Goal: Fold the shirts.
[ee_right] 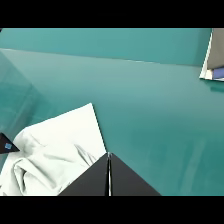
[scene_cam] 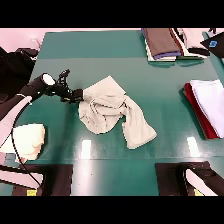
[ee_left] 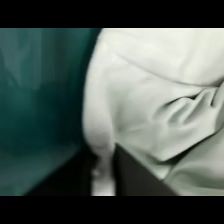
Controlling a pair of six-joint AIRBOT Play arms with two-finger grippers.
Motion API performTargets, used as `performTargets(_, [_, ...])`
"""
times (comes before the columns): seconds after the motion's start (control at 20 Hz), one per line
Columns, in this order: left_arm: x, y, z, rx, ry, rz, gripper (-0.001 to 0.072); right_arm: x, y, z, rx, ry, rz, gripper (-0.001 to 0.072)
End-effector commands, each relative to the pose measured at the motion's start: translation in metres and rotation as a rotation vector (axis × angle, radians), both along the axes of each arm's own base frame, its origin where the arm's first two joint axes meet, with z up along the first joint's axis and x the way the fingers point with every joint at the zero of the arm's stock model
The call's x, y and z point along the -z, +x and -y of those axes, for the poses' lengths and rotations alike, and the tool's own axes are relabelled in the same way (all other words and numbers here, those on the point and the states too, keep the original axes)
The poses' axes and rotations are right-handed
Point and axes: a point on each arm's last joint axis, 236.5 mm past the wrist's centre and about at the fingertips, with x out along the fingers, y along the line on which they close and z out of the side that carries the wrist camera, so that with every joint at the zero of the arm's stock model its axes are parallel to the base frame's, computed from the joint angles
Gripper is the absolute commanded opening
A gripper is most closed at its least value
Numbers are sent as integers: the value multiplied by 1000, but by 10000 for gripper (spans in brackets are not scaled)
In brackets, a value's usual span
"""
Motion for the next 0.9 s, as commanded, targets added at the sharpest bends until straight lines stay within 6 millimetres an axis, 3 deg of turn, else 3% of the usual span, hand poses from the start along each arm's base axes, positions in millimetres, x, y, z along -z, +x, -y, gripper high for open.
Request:
performTargets(0.0, [-17, 7, 9, 28, -18, 30, 24, 14, -7, 0, -15, -16, -59, 19])
performTargets(0.1, [-56, 22, 11, 62, -16, 129, 23, 52, -17, 8, -11, -19, -187, 19])
performTargets(0.3, [-117, 37, 11, 97, -6, 288, 23, 185, -57, 36, 74, 55, -555, 41])
performTargets(0.4, [-122, 36, 12, 106, -5, 298, 23, 259, -92, 36, 105, 121, -753, 416])
performTargets(0.5, [-121, 33, 12, 113, -6, 285, 24, 320, -127, 19, 86, 181, -911, 451])
performTargets(0.6, [-121, 33, 12, 113, -6, 285, 24, 352, -140, -12, 42, 262, -941, 450])
performTargets(0.85, [-118, 28, 13, 125, -7, 263, 23, 380, -148, -56, -47, 229, -942, 450])
